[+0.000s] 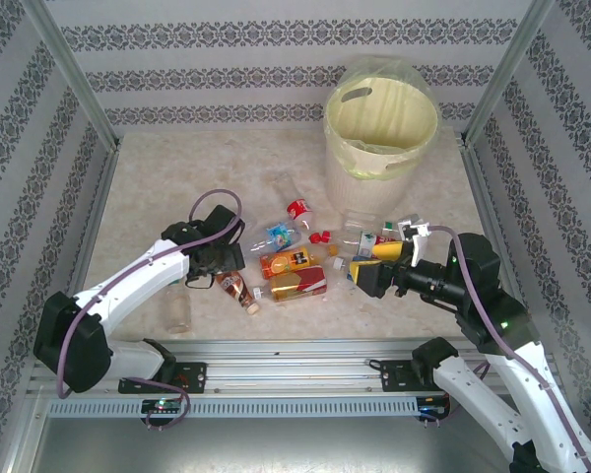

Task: Put the plastic bottles in the bin

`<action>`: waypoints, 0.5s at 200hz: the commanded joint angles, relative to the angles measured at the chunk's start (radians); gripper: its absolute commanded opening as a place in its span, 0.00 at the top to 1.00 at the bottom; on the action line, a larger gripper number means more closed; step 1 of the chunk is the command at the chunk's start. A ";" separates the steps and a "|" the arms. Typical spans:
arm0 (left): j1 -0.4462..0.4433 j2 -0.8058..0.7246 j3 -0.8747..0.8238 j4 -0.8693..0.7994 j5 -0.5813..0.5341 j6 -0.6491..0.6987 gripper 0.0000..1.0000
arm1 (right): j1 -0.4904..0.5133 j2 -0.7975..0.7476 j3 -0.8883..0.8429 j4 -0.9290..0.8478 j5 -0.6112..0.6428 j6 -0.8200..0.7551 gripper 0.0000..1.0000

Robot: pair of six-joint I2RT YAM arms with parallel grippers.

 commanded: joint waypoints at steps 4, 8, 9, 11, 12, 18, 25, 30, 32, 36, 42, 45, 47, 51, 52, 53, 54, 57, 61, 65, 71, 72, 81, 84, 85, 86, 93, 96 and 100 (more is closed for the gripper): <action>0.041 0.011 -0.049 0.084 0.081 -0.026 0.13 | 0.009 0.004 -0.015 0.015 -0.017 0.005 0.02; 0.047 0.013 -0.059 0.098 0.092 -0.028 0.13 | 0.009 0.005 -0.015 0.016 -0.016 0.004 0.02; 0.048 0.013 -0.062 0.101 0.095 -0.028 0.12 | 0.009 0.006 -0.015 0.016 -0.016 0.005 0.02; 0.052 0.014 -0.067 0.108 0.101 -0.029 0.12 | 0.010 0.006 -0.015 0.017 -0.017 0.004 0.02; 0.054 0.014 -0.069 0.111 0.104 -0.030 0.12 | 0.009 0.007 -0.015 0.017 -0.017 0.004 0.02; 0.061 0.016 -0.082 0.128 0.119 -0.033 0.12 | 0.009 0.010 -0.017 0.018 -0.018 0.004 0.02; 0.071 0.018 -0.096 0.150 0.136 -0.037 0.12 | 0.011 0.012 -0.017 0.018 -0.019 0.005 0.02; 0.077 0.019 -0.108 0.170 0.147 -0.039 0.11 | 0.012 0.013 -0.017 0.019 -0.018 0.004 0.02; 0.080 0.020 -0.114 0.177 0.151 -0.041 0.11 | 0.011 0.015 -0.017 0.019 -0.018 0.004 0.02; 0.085 0.020 -0.125 0.191 0.163 -0.044 0.11 | 0.011 0.016 -0.017 0.019 -0.019 0.005 0.02; 0.093 0.020 -0.141 0.216 0.175 -0.048 0.11 | 0.011 0.018 -0.018 0.019 -0.020 0.005 0.02; 0.098 0.018 -0.147 0.223 0.183 -0.051 0.11 | 0.011 0.018 -0.018 0.021 -0.020 0.004 0.02; 0.101 0.017 -0.153 0.233 0.186 -0.052 0.11 | 0.011 0.020 -0.018 0.021 -0.020 0.004 0.02; 0.106 0.015 -0.163 0.249 0.195 -0.054 0.11 | 0.011 0.020 -0.019 0.020 -0.019 0.005 0.02; 0.107 0.014 -0.165 0.252 0.196 -0.055 0.11 | 0.011 0.021 -0.019 0.020 -0.019 0.004 0.02; 0.108 0.015 -0.169 0.256 0.198 -0.055 0.11 | 0.011 0.020 -0.019 0.021 -0.019 0.004 0.02; 0.110 0.015 -0.171 0.260 0.199 -0.056 0.11 | 0.011 0.021 -0.019 0.021 -0.019 0.004 0.02; 0.112 0.013 -0.178 0.271 0.203 -0.057 0.11 | 0.011 0.021 -0.019 0.020 -0.018 0.004 0.02; 0.116 0.012 -0.186 0.285 0.209 -0.058 0.11 | 0.011 0.021 -0.019 0.020 -0.019 0.004 0.02; 0.120 0.012 -0.195 0.298 0.213 -0.058 0.11 | 0.011 0.022 -0.019 0.021 -0.020 0.005 0.02; 0.125 0.014 -0.206 0.313 0.218 -0.056 0.11 | 0.012 0.022 -0.019 0.021 -0.019 0.005 0.02; 0.126 0.014 -0.207 0.315 0.218 -0.056 0.11 | 0.012 0.022 -0.019 0.021 -0.019 0.005 0.02; 0.133 0.019 -0.217 0.331 0.225 -0.054 0.12 | 0.013 0.022 -0.020 0.022 -0.017 0.005 0.02; 0.135 0.021 -0.223 0.337 0.228 -0.055 0.11 | 0.013 0.022 -0.020 0.022 -0.017 0.005 0.02; 0.136 0.021 -0.224 0.340 0.229 -0.054 0.12 | 0.013 0.023 -0.020 0.022 -0.017 0.004 0.02; 0.137 0.022 -0.225 0.342 0.230 -0.054 0.12 | 0.013 0.022 -0.020 0.022 -0.016 0.006 0.02; 0.140 0.026 -0.234 0.356 0.236 -0.053 0.12 | 0.012 0.022 -0.021 0.023 -0.017 0.007 0.02; 0.142 0.028 -0.237 0.362 0.238 -0.054 0.12 | 0.012 0.023 -0.022 0.023 -0.017 0.007 0.02; 0.144 0.030 -0.244 0.370 0.241 -0.054 0.12 | 0.013 0.023 -0.023 0.025 -0.016 0.009 0.02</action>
